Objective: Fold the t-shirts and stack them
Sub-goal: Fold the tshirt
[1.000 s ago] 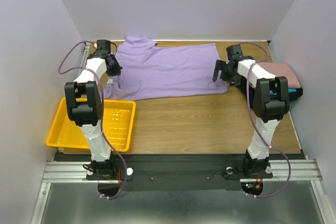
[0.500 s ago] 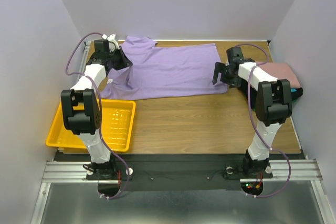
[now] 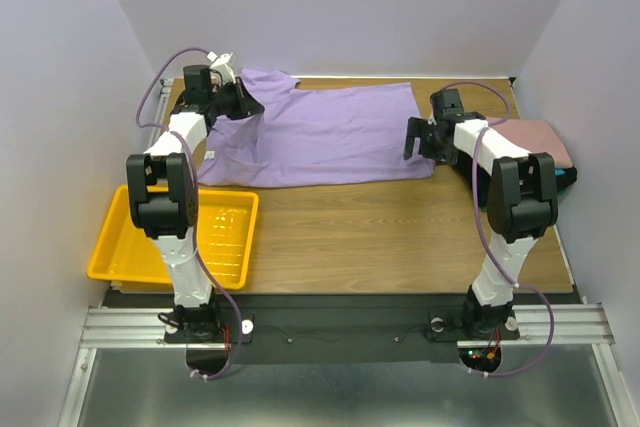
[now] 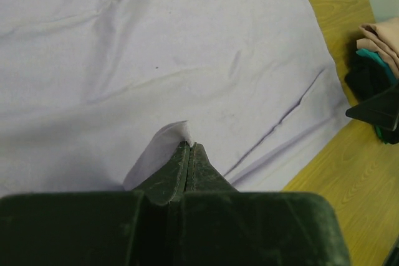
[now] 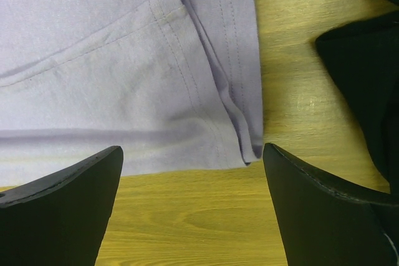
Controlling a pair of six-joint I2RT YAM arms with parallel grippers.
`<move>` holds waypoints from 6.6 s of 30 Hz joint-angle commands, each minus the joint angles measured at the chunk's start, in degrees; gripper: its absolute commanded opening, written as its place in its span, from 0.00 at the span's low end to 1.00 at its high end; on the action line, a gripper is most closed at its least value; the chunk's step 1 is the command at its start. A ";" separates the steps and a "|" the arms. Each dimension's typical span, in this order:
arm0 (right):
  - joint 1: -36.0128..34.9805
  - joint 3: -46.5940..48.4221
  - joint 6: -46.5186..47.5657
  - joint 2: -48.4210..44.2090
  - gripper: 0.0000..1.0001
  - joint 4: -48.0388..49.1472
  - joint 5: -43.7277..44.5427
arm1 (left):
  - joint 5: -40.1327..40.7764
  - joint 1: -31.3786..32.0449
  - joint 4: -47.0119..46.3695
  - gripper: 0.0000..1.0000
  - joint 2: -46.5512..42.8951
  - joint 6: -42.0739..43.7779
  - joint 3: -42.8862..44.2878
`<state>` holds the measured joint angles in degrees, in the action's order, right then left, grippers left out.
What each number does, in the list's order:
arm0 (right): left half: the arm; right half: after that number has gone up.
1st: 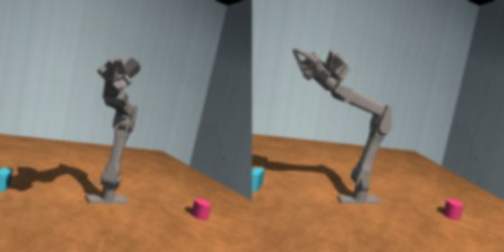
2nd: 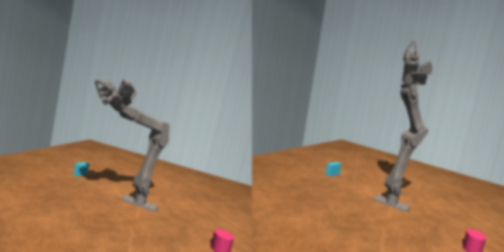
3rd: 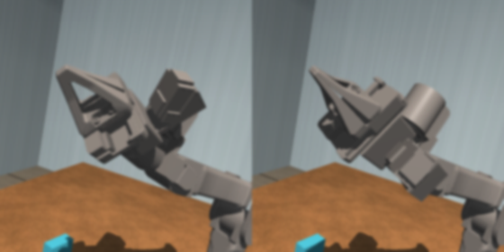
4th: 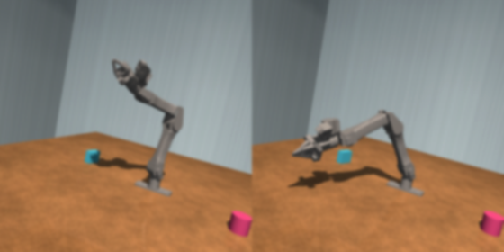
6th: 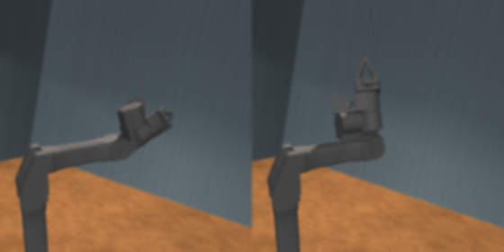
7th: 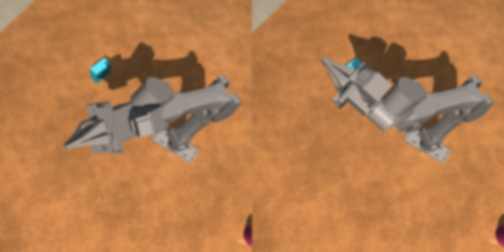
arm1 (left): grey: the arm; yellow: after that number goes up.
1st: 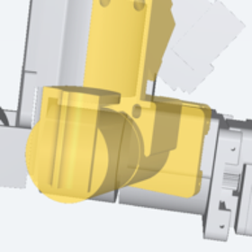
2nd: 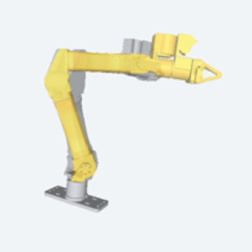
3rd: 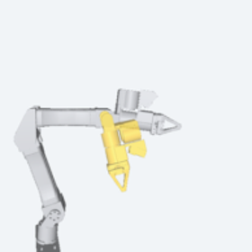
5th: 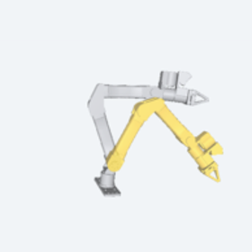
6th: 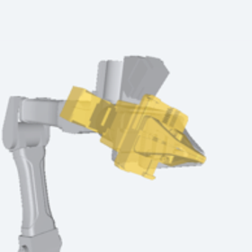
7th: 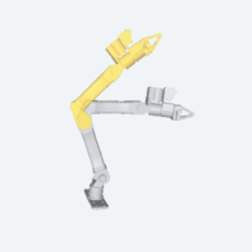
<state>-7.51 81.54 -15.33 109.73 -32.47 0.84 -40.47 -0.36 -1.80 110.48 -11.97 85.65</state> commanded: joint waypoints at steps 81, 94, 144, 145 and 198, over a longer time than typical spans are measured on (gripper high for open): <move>-0.31 -7.09 0.65 -5.76 1.00 2.76 5.84 | 53.21 15.39 47.33 0.00 21.63 -5.70 26.50; -0.31 -7.71 0.30 -6.20 1.00 2.85 5.66 | 52.42 15.39 37.58 0.00 9.06 -7.28 21.67; -2.86 -3.59 1.71 -7.87 1.00 3.64 -0.58 | 50.65 15.22 23.43 0.98 6.70 -9.73 21.95; -3.73 -2.97 1.45 -6.65 1.00 4.16 -0.49 | 50.75 14.00 22.99 0.98 3.46 -10.53 17.41; -4.97 -14.31 -12.54 -5.85 1.00 5.66 2.50 | 50.50 0.89 33.54 0.98 -2.81 -18.80 -4.71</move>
<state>-13.08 66.06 -29.34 103.90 -20.05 3.86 7.27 1.10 28.80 111.02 -30.15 78.08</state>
